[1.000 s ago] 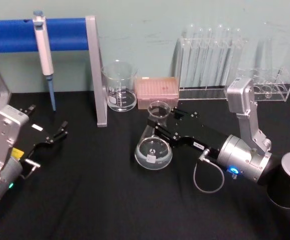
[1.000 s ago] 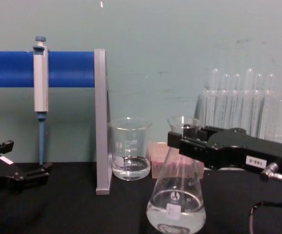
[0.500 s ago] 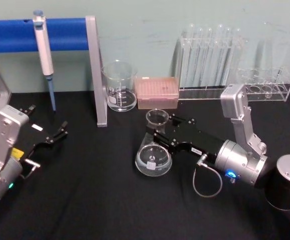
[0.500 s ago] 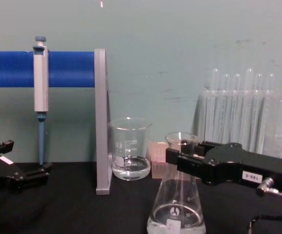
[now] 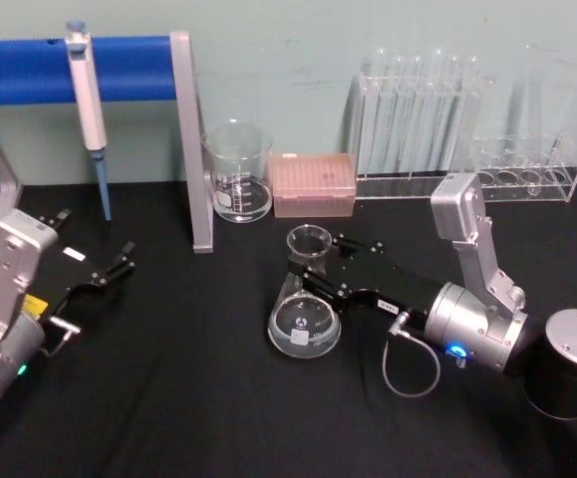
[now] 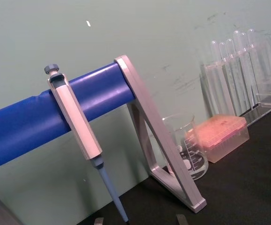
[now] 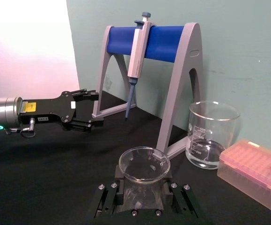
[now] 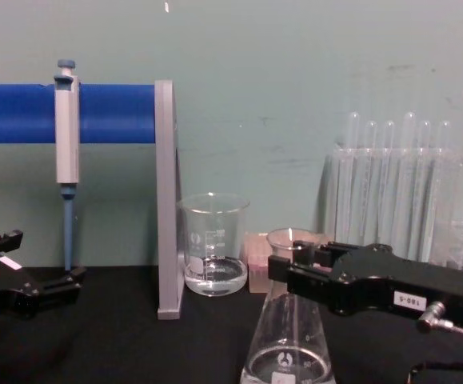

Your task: Grasp the erlenmeyer flask with one hand, shake it three times, then place it back.

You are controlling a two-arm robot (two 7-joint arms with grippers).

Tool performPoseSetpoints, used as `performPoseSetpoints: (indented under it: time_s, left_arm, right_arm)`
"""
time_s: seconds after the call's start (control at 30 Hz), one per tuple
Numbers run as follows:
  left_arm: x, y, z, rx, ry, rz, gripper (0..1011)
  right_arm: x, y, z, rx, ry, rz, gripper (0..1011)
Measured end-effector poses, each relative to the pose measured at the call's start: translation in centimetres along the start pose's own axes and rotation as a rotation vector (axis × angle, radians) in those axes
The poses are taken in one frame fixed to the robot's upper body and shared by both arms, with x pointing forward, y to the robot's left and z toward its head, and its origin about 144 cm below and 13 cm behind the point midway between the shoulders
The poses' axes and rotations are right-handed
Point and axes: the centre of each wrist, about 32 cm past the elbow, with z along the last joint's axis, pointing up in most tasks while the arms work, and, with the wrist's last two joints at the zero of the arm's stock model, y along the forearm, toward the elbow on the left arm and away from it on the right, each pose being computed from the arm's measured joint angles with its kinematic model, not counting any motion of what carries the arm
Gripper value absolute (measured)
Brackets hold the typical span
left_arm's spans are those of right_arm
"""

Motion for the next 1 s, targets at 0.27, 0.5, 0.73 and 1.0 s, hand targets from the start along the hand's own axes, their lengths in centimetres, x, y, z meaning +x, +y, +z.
performPoseSetpoints:
  time_s: [0.27,0.5,0.73,1.0]
  left_arm:
    - [0.0,0.0,0.0,0.0,0.0,0.0,1001]
    - [0.0,0.0,0.0,0.0,0.0,0.0,1001]
    - [0.0,0.0,0.0,0.0,0.0,0.0,1001]
    - [0.0,0.0,0.0,0.0,0.0,0.0,1001]
  right_arm:
    - [0.11,0.08,-0.16,-0.007,0.0,0.006,448]
    - [0.13,0.09,-0.27,-0.011,0.001,0.009,448]
    - [0.18,0.1,-0.3,-0.017,0.0,0.014,448]
    - [0.21,0.12,-0.35,-0.026,0.002,0.017,448]
